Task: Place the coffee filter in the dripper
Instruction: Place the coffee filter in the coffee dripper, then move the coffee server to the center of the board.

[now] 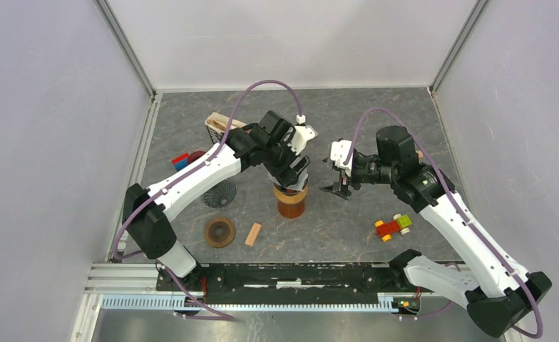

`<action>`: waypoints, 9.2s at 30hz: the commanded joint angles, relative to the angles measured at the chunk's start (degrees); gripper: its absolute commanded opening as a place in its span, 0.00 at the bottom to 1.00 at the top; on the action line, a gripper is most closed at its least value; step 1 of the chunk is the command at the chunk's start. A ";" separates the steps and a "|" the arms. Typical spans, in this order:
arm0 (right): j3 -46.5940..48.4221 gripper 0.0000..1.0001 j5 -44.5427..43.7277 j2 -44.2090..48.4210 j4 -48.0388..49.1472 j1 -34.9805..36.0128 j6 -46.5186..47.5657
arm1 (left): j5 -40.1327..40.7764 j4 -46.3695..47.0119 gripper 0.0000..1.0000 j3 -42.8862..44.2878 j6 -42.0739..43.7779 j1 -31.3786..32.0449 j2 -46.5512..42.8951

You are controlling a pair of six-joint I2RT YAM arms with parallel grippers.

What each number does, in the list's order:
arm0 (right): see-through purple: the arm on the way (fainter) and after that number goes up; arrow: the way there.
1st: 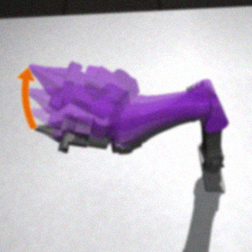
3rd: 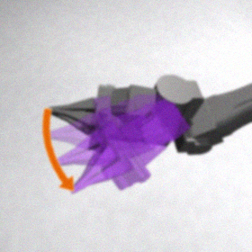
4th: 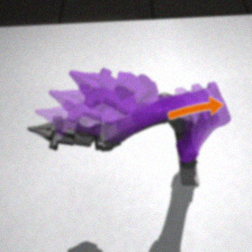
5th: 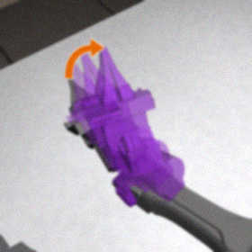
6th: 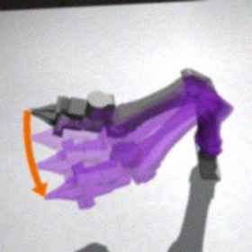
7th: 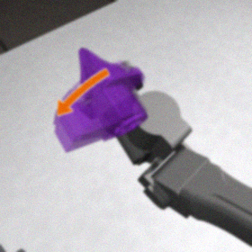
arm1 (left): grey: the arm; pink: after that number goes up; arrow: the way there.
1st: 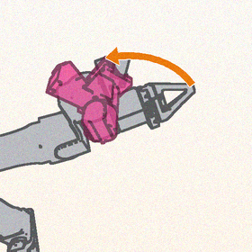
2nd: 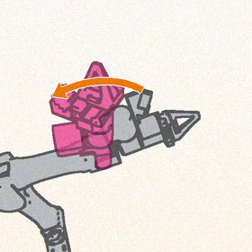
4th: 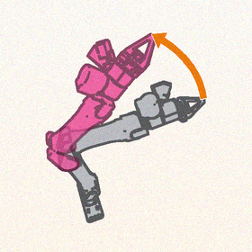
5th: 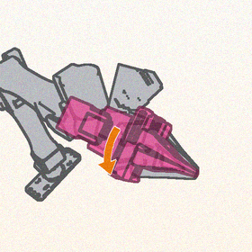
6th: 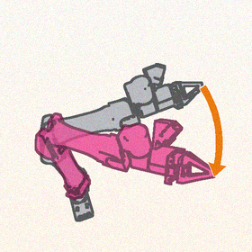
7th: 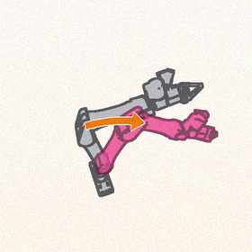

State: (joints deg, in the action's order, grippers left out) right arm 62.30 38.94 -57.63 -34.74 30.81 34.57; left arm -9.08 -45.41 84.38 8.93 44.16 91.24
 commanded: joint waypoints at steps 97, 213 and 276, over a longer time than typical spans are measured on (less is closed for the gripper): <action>-3.66 0.79 1.24 1.55 3.10 -1.65 -0.62 | 4.13 5.84 1.00 -0.71 7.44 3.21 -5.07; -50.80 0.98 -2.03 -16.25 105.63 3.71 -35.19 | 1.56 4.43 1.00 5.92 9.87 -9.22 -15.93; -44.01 0.74 -8.07 -35.29 113.38 4.40 -33.09 | 1.41 7.20 1.00 1.17 10.93 -9.36 -18.36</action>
State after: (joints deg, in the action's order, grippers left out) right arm 17.12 33.50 -94.41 77.28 36.45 -0.56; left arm -7.55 -40.25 85.86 19.68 35.09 74.70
